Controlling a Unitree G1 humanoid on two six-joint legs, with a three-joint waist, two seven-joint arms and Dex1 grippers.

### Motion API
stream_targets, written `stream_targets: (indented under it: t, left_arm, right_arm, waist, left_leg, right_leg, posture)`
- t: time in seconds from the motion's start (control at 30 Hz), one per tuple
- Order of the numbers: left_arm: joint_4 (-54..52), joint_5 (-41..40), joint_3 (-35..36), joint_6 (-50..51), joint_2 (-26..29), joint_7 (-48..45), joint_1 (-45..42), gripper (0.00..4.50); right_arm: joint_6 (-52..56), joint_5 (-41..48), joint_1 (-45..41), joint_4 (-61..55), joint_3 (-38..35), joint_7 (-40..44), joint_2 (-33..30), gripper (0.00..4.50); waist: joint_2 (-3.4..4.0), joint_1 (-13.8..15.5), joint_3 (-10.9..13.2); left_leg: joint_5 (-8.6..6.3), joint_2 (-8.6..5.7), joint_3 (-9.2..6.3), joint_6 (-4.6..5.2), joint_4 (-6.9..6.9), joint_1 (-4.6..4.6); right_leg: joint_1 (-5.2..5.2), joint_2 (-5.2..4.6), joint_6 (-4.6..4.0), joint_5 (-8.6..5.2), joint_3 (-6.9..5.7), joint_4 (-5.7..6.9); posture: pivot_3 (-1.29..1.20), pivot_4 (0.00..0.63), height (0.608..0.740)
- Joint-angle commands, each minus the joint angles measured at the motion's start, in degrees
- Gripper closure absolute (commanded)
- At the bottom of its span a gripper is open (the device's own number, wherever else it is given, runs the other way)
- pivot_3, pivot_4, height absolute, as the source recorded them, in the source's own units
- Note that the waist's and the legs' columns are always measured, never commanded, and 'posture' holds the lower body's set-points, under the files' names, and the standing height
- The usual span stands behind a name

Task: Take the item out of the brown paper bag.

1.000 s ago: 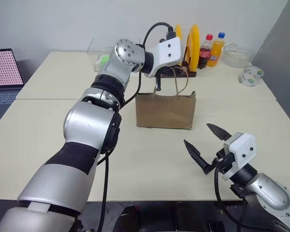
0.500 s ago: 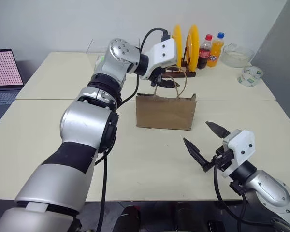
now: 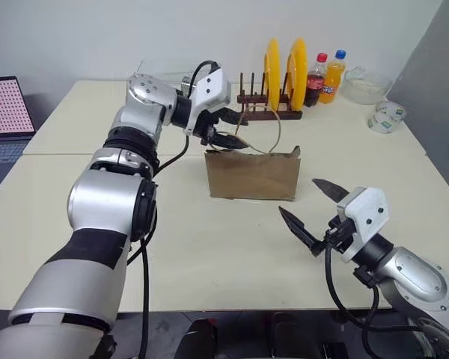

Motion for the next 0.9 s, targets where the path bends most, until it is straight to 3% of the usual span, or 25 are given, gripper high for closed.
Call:
stream_targets:
  t: [0.03, 0.37, 0.9]
  left_arm:
    - [-4.17, -2.07, 0.87, 0.73, 1.92, -0.03, 2.09, 1.57]
    - [-14.92, -2.98, -1.77, -9.79, 0.87, 2.72, 9.63, 1.57]
    - [-17.83, -12.76, 1.48, -3.3, -5.59, 6.06, 8.04, 1.57]
  right_arm:
    - [-0.4, -0.34, -2.17, 0.66, -2.13, 2.84, 0.3, 0.0]
    - [-0.11, -2.51, -5.08, 3.36, -1.41, 7.23, 2.25, 0.0]
    - [0.69, -5.76, -5.46, 3.33, -2.8, 7.43, 6.09, 0.0]
  waist:
    - [0.0, -0.15, 0.0]
    - [0.0, -0.17, 0.0]
    - [0.01, -0.28, -0.01]
  left_leg:
    - [0.0, 0.0, 0.0, 0.0, 0.01, 0.01]
    - [0.01, 0.0, -0.04, -0.01, 0.03, -0.01]
    - [0.01, -0.01, -0.04, -0.01, 0.05, 0.0]
  right_leg:
    - [0.0, 0.0, 0.0, 0.0, 0.0, 0.03]
    - [-0.01, -0.01, -0.01, 0.0, 0.0, 0.05]
    - [-0.01, -0.01, -0.01, 0.0, 0.0, 0.1]
  posture:
    - [0.0, 0.15, 0.74]
    - [0.0, 0.15, 0.74]
    - [0.0, 0.15, 0.74]
